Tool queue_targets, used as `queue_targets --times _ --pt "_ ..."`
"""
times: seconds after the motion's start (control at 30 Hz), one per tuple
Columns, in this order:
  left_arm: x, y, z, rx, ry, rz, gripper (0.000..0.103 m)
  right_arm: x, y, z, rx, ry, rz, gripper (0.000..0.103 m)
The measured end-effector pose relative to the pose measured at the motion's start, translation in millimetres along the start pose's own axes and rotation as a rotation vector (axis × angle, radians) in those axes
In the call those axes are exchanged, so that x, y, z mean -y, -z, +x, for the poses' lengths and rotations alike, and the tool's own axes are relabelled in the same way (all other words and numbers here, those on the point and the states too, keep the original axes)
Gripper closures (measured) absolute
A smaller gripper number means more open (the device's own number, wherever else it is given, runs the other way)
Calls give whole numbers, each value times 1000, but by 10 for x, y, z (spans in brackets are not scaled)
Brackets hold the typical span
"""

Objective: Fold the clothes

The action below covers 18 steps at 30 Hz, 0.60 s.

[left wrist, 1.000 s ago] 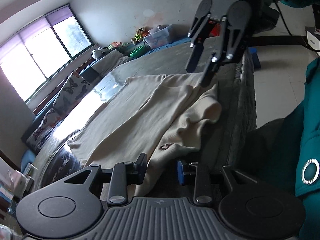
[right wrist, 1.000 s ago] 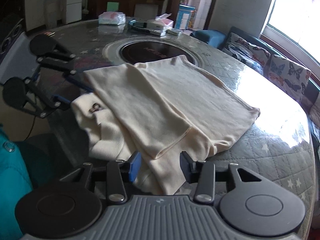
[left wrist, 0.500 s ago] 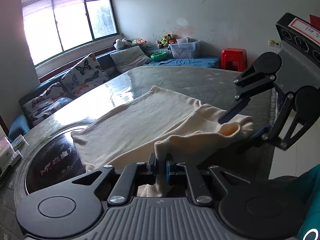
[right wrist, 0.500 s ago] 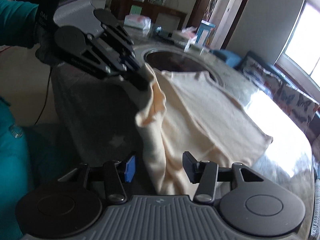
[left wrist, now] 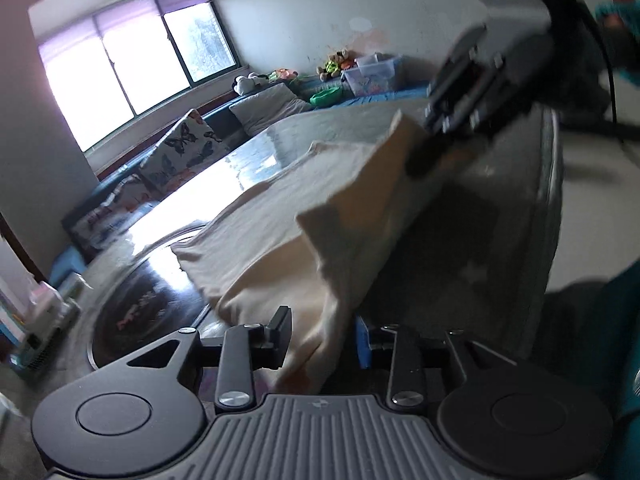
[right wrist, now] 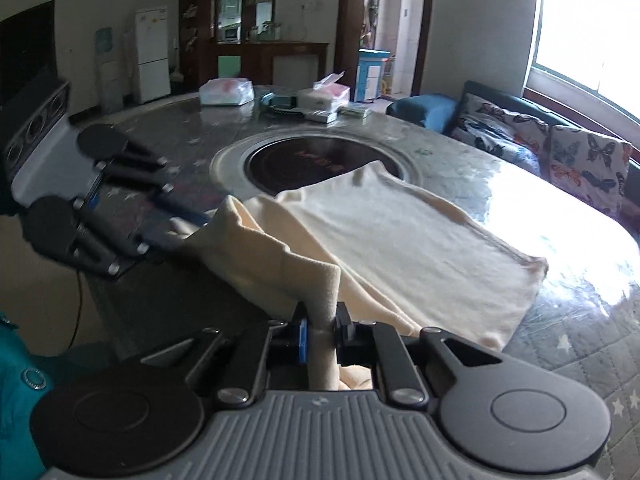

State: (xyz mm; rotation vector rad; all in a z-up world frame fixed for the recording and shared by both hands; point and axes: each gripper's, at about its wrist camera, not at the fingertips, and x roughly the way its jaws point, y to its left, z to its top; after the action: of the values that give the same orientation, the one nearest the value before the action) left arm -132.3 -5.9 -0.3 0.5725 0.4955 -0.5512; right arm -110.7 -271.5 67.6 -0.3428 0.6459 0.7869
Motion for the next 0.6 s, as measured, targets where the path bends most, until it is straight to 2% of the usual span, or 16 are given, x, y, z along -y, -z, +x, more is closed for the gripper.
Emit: queue_targets --times 0.03,0.07,0.1,0.33,0.5,0.6 --pt "-2 18 12 -4 -8 1 76 13 -4 -1 4 5 9 92" --pt "-5 29 17 -3 -12 -2 86 17 -1 -7 8 9 17 92" --pt "-7 35 12 2 -16 -7 90 14 2 -17 15 12 20 92" --pt "5 -50 -331 93 -32 -67 92 -42 18 -217 78 29 20 93" --pt "110 -107 -727 112 12 -61 92 -163 42 -565 106 11 -19 93" --pt "136 -100 -917 119 40 -98 92 -249 70 -750 98 -12 -36 93"
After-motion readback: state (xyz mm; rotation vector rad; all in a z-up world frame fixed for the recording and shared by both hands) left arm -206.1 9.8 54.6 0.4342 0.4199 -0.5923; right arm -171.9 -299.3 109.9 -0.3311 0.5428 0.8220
